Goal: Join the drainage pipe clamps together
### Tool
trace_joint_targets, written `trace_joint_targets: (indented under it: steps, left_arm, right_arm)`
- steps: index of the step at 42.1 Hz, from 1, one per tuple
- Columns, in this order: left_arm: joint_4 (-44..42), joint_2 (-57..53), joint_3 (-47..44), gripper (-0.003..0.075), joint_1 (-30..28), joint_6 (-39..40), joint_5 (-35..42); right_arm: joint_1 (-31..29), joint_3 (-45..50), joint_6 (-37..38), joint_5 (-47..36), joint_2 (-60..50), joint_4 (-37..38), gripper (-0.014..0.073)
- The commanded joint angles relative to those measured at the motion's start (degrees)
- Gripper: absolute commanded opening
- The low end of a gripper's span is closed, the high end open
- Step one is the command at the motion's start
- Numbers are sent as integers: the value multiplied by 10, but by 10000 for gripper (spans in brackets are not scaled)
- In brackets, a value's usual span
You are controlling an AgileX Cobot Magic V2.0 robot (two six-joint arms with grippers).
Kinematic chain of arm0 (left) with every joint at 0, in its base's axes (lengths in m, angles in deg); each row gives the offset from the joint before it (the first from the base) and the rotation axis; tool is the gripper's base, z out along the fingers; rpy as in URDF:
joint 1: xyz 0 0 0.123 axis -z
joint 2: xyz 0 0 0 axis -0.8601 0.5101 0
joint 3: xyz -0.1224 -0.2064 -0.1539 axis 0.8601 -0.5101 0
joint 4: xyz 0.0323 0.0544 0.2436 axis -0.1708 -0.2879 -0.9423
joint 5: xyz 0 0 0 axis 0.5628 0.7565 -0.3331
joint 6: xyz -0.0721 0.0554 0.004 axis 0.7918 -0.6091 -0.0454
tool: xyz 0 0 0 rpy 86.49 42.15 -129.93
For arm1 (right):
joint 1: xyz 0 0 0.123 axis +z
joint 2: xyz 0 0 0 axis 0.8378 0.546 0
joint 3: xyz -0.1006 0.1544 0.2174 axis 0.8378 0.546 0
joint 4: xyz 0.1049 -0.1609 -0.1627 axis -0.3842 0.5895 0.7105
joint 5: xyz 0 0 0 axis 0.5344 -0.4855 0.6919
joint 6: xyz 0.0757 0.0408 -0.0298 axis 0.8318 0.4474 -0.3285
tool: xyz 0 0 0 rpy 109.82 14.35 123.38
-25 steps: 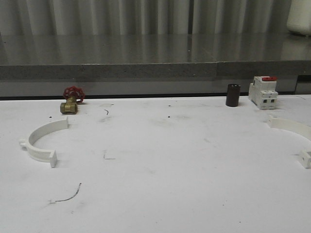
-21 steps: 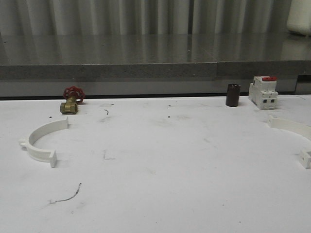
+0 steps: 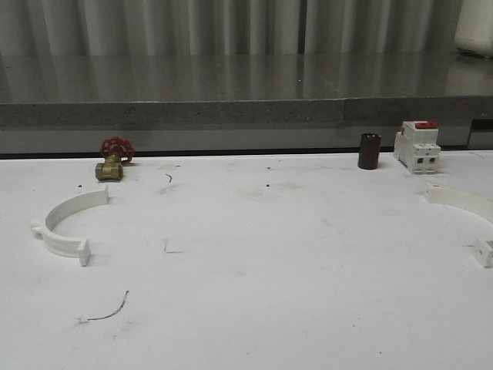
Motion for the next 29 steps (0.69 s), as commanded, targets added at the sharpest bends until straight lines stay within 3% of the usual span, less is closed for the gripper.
trace_joint_targets:
  steps: [1, 12, 18, 29]
  left_arm:
    - [2, -6, -14, -20, 3, 5, 44]
    - [2, -6, -8, -20, 3, 5, 79]
    - [2, -4, 56, -20, 3, 5, 77]
    - [-44, 100, 279, -20, 3, 5, -73]
  right_arm:
    - [-2, -2, -2, -49, -8, 0, -116]
    - [-2, -12, -2, -83, -8, -8, -116]
    - [-2, -87, -2, -13, -6, -13, -116]
    - [-2, -283, -2, 138, 92, -13, -116]
